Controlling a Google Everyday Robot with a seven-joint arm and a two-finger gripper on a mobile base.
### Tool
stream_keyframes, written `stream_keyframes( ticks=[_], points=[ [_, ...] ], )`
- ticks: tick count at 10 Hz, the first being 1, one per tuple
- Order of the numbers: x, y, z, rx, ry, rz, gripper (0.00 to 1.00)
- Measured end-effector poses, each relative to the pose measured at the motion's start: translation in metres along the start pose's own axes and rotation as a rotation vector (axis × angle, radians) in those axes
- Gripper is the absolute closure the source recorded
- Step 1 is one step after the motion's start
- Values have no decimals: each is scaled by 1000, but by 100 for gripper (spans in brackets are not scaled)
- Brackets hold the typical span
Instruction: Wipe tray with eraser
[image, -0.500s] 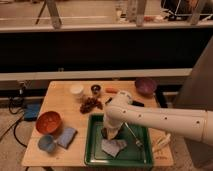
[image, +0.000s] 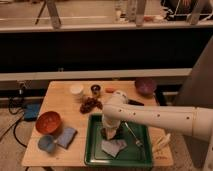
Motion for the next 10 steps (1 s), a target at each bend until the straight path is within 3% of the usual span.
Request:
stream_keyframes(
  ticks=[6,10],
  points=[
    [-19,-13,5,3,0,-35,100],
    [-51,-5,11,-13,-15,-115,100]
  ],
)
